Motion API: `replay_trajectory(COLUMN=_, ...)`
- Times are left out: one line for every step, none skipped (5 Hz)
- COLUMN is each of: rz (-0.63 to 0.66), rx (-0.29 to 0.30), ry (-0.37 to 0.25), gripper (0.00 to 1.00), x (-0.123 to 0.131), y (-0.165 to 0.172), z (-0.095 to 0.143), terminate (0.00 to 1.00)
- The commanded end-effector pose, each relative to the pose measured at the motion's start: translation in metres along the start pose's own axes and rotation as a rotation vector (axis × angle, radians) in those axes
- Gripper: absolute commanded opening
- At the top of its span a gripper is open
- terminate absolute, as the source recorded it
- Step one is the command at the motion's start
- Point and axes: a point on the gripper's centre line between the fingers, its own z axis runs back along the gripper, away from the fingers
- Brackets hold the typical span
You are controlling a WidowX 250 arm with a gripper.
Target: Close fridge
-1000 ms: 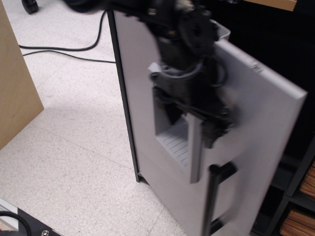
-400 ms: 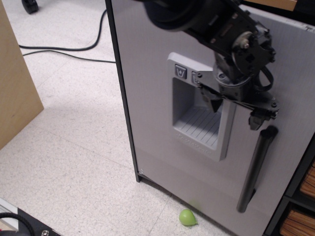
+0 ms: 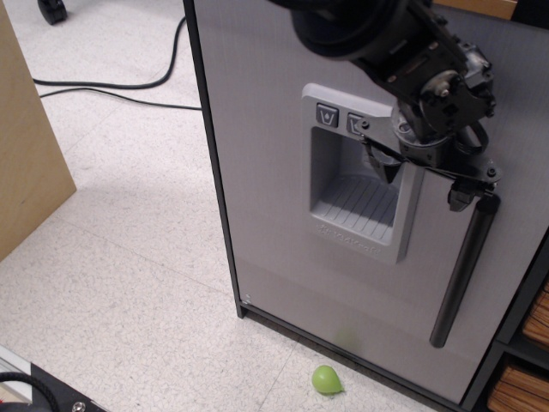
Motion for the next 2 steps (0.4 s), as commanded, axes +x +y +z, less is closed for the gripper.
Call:
replay_trajectory(rz=0.004, rx=-0.003, ry=-0.080, gripper=1.00, x=0.024, y=0.000, z=0.012, terminate=0.00)
replay_trajectory(rz=0.008, rx=-0.008, ry=-0.034, gripper=1.00, x=0.014, y=0.007, z=0.024, terminate=0.00)
